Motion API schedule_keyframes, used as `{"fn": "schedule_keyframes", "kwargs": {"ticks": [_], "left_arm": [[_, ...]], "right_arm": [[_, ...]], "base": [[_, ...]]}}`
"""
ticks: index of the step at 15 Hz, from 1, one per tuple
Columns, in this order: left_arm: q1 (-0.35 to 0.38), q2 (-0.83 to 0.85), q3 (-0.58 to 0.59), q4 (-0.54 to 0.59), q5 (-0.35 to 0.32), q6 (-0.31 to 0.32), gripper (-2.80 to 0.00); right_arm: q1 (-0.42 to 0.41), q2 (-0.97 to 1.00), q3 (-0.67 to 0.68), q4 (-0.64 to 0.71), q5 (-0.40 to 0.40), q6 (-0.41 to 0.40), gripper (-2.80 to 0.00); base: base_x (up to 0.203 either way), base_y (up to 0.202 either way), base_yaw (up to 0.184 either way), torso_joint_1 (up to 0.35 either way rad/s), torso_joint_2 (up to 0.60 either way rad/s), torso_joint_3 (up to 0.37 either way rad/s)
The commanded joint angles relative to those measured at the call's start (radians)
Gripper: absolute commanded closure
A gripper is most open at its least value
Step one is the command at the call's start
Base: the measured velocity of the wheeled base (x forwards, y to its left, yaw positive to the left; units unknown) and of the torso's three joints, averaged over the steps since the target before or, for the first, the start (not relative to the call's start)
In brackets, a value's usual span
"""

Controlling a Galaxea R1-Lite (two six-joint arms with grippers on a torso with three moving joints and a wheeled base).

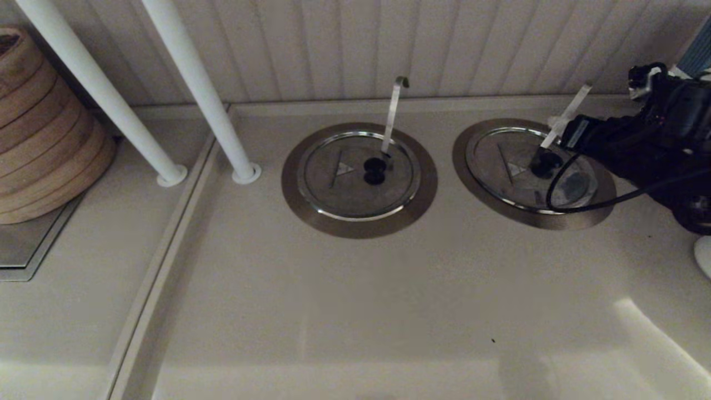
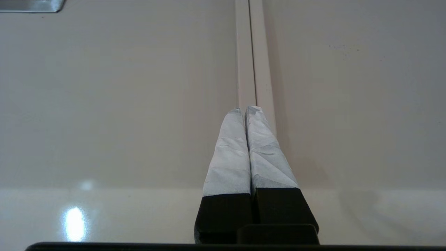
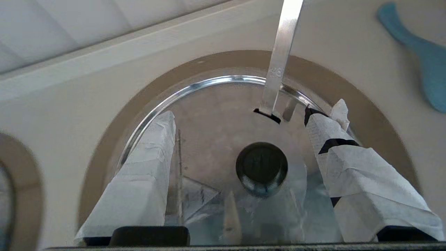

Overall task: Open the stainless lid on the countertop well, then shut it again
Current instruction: Open the lid

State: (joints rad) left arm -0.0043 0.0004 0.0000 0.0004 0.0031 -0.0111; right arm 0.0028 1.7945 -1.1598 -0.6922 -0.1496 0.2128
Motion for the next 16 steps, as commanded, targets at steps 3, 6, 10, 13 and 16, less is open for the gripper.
{"fn": "schedule_keyframes", "kwargs": {"ticks": [3, 6, 10, 13, 16], "left_arm": [[0.0, 0.001, 0.0, 0.0, 0.001, 0.0, 0.0], [0.0, 0.001, 0.0, 0.001, 0.001, 0.0, 0.0], [0.0, 0.001, 0.0, 0.0, 0.0, 0.0, 0.0], [0.0, 0.001, 0.0, 0.0, 0.0, -0.001, 0.0], [0.001, 0.001, 0.0, 0.0, 0.001, 0.0, 0.0]], "right_arm": [[-0.012, 0.087, 0.004, -0.124, -0.005, -0.022, -2.8], [-0.015, 0.127, -0.001, -0.13, -0.008, -0.024, -2.8], [-0.015, 0.164, -0.002, -0.167, -0.022, -0.025, -2.8], [-0.015, 0.18, -0.003, -0.185, -0.022, -0.024, -2.8], [-0.015, 0.2, -0.004, -0.186, -0.026, -0.025, -2.8]], "base": [[0.0, 0.0, 0.0, 0.0, 0.0, 0.0], [0.0, 0.0, 0.0, 0.0, 0.0, 0.0], [0.0, 0.0, 0.0, 0.0, 0.0, 0.0], [0.0, 0.0, 0.0, 0.0, 0.0, 0.0], [0.0, 0.0, 0.0, 0.0, 0.0, 0.0]]}}
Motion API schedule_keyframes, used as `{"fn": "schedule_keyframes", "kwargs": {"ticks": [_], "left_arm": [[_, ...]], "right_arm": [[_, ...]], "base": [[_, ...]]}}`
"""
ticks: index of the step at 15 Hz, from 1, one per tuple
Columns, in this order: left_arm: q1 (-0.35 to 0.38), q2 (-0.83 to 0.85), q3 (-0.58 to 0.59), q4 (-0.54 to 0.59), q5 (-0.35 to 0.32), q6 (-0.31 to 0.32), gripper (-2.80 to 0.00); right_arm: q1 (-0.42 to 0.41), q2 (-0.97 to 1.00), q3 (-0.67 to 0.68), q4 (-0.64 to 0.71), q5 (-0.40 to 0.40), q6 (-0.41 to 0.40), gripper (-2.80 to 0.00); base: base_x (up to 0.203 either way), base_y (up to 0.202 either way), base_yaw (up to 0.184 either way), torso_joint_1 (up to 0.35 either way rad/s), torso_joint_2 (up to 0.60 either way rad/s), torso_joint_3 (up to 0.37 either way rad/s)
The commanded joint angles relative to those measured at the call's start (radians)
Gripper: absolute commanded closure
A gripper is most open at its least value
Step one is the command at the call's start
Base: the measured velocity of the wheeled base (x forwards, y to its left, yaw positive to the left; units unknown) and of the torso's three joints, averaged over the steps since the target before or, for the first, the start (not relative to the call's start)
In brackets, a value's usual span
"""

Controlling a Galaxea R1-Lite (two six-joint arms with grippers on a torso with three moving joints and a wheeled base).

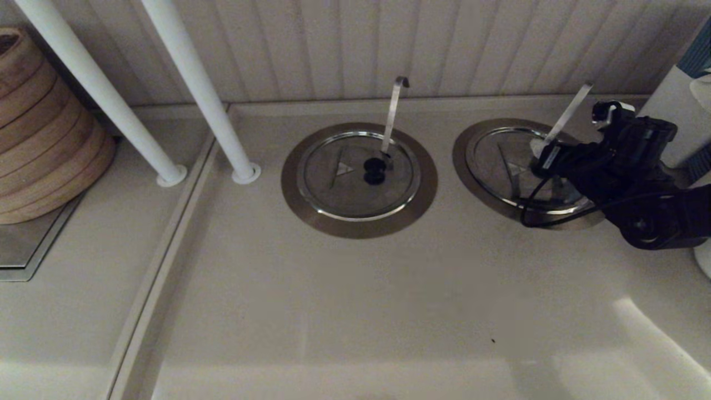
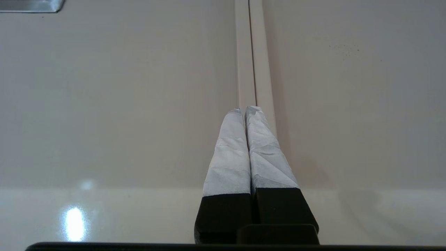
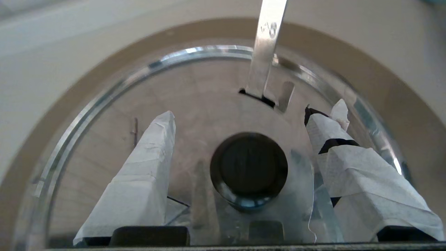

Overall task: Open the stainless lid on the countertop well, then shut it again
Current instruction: Open the lid

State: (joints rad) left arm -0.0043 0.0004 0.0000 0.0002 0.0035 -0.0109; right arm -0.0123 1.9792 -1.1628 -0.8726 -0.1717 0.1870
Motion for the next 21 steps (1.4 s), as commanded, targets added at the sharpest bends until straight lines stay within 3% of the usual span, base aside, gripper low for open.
{"fn": "schedule_keyframes", "kwargs": {"ticks": [1, 13, 21], "left_arm": [[0.0, 0.001, 0.0, 0.0, 0.001, 0.0, 0.0], [0.0, 0.001, 0.0, 0.0, 0.001, 0.0, 0.0], [0.0, 0.001, 0.0, 0.0, 0.0, 0.0, 0.0]], "right_arm": [[0.0, 0.02, 0.0, -0.006, -0.005, 0.0, -2.8], [0.014, 0.055, -0.005, -0.028, -0.008, -0.007, -2.8], [0.078, 0.017, 0.014, -0.026, -0.017, 0.017, -2.8]], "base": [[0.0, 0.0, 0.0, 0.0, 0.0, 0.0], [0.0, 0.0, 0.0, 0.0, 0.0, 0.0], [0.0, 0.0, 0.0, 0.0, 0.0, 0.0]]}}
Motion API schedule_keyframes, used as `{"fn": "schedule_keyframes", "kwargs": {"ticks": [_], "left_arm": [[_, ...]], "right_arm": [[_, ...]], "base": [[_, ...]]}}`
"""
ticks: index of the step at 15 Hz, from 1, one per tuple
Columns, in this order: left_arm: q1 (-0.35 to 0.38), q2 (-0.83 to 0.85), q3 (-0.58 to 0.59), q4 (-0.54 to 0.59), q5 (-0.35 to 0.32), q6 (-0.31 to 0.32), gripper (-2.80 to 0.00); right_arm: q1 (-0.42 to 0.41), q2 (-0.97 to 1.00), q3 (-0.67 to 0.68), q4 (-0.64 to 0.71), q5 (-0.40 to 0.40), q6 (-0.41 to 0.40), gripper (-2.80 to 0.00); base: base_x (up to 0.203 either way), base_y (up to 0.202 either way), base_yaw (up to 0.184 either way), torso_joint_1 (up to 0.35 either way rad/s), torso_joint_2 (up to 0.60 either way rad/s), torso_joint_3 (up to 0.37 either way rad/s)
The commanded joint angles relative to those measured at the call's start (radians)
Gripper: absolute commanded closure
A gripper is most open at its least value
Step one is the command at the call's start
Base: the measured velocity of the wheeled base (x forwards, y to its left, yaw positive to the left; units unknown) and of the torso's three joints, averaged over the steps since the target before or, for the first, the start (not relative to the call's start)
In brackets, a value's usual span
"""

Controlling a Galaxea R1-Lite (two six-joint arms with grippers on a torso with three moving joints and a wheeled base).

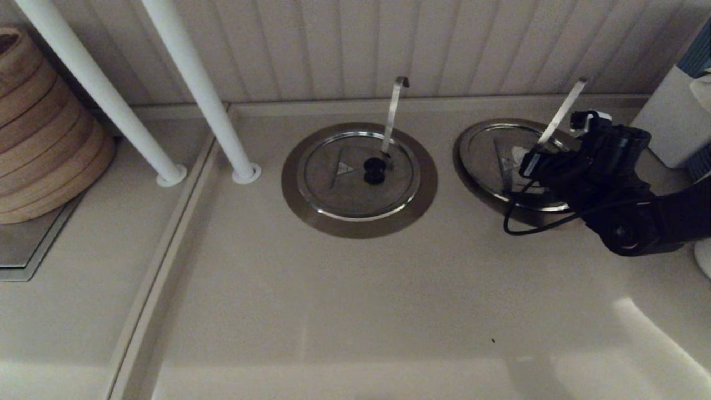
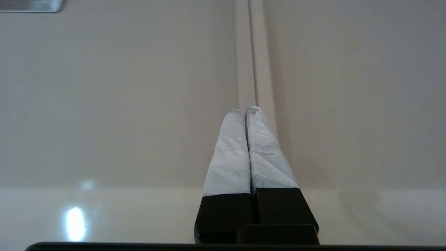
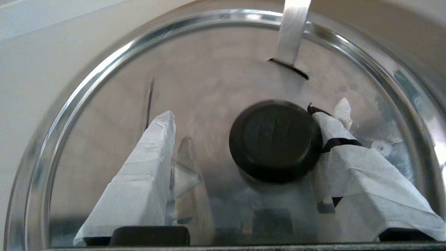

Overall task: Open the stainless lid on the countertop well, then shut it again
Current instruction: Open the lid

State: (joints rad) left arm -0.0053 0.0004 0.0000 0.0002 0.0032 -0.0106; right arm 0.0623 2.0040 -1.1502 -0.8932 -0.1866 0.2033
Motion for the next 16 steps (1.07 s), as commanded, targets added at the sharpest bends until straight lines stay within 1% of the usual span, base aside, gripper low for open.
{"fn": "schedule_keyframes", "kwargs": {"ticks": [1, 5, 12, 16], "left_arm": [[0.001, 0.001, 0.0, 0.0, 0.0, 0.0, 0.0], [0.001, 0.001, 0.0, 0.0, 0.001, 0.0, 0.0], [0.001, 0.001, 0.0, 0.0, 0.0, 0.0, 0.0], [0.001, 0.001, 0.0, 0.0, 0.001, 0.0, 0.0]], "right_arm": [[0.004, -0.012, 0.001, -0.006, -0.002, 0.001, -2.8], [-0.001, -0.034, -0.003, -0.006, -0.004, 0.001, -2.8], [-0.035, -0.009, -0.01, -0.003, -0.006, -0.008, -2.8], [-0.073, 0.078, -0.034, -0.002, -0.005, -0.034, -2.8]], "base": [[0.0, 0.0, 0.0, 0.0, 0.0, 0.0], [0.0, 0.0, 0.0, 0.0, 0.0, 0.0], [0.0, 0.0, 0.0, 0.0, 0.0, 0.0], [0.0, 0.0, 0.0, 0.0, 0.0, 0.0]]}}
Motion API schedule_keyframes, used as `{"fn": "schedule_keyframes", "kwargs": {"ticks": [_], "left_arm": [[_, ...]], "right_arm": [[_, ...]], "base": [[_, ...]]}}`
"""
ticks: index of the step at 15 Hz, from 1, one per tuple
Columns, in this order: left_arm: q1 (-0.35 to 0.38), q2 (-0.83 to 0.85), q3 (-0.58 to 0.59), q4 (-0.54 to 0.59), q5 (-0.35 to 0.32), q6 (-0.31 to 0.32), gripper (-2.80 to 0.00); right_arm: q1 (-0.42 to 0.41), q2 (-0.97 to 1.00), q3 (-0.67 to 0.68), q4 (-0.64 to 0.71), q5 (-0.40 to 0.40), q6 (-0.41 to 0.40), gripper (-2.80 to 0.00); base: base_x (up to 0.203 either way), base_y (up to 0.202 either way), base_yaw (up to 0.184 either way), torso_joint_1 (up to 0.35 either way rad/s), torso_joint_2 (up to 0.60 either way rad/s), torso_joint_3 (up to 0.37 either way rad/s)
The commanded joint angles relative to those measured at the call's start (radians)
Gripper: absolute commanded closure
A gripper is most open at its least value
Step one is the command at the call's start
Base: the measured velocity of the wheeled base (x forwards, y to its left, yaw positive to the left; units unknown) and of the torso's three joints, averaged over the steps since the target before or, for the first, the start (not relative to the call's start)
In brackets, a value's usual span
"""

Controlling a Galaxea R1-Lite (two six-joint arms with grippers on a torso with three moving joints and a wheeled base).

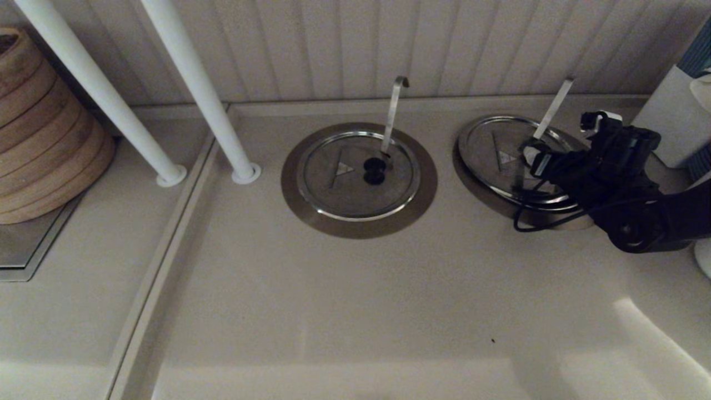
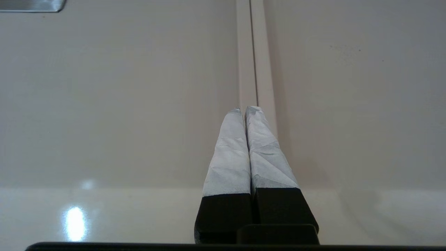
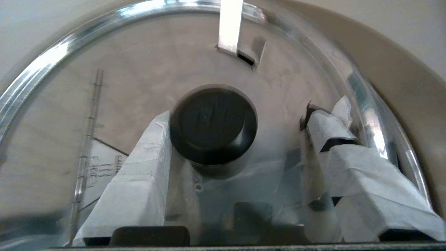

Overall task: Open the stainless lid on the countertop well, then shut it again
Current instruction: Open the lid

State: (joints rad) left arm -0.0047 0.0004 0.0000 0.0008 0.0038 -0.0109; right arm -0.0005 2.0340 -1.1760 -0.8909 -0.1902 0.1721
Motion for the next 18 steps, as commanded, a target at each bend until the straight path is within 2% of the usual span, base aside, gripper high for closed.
{"fn": "schedule_keyframes", "kwargs": {"ticks": [1, 4, 9, 13, 18], "left_arm": [[0.0, 0.001, 0.0, -0.001, 0.001, 0.0, 0.0], [0.0, 0.001, 0.0, -0.001, -0.001, 0.0, 0.0], [0.0, 0.001, 0.0, 0.0, -0.001, 0.0, 0.0], [0.0, 0.001, 0.0, -0.001, -0.001, 0.0, 0.0], [0.0, 0.001, 0.0, -0.001, -0.001, -0.001, 0.0]], "right_arm": [[-0.013, 0.064, -0.011, -0.006, -0.002, -0.018, -2.8], [-0.022, 0.043, -0.007, -0.009, -0.054, -0.13, -2.8], [-0.015, -0.034, 0.068, 0.016, -0.055, -0.274, -2.8], [0.022, -0.102, 0.102, 0.184, -0.021, -0.268, -2.8], [0.03, -0.099, 0.103, 0.182, 0.002, -0.232, -2.8]], "base": [[0.0, 0.0, 0.0, 0.0, 0.0, 0.0], [0.0, 0.0, 0.0, 0.0, 0.0, 0.0], [0.0, 0.0, 0.0, 0.0, 0.0, 0.0], [0.0, 0.0, 0.0, 0.0, 0.0, 0.0], [0.0, 0.0, 0.0, 0.0, 0.0, 0.0]]}}
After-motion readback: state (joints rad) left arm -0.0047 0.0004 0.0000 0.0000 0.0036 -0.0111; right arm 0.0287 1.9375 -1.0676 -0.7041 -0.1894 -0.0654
